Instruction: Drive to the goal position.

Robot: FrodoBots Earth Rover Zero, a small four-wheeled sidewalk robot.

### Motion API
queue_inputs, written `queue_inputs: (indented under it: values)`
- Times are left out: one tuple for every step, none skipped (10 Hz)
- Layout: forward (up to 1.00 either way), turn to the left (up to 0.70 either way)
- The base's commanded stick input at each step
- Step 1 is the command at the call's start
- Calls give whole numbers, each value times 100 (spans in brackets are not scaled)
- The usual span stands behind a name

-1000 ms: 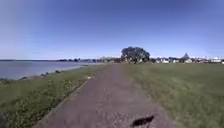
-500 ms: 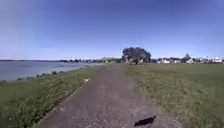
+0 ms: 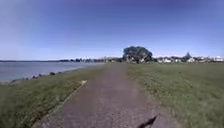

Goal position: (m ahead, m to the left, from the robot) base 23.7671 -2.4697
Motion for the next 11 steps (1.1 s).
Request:
queue_inputs:
  values:
    - [70, 0]
    - [70, 0]
    - [70, 0]
    - [70, 0]
    - [70, 0]
    - [70, 0]
    - [70, 0]
    - [70, 0]
    - [70, 0]
    - [70, 0]
    - [70, 0]
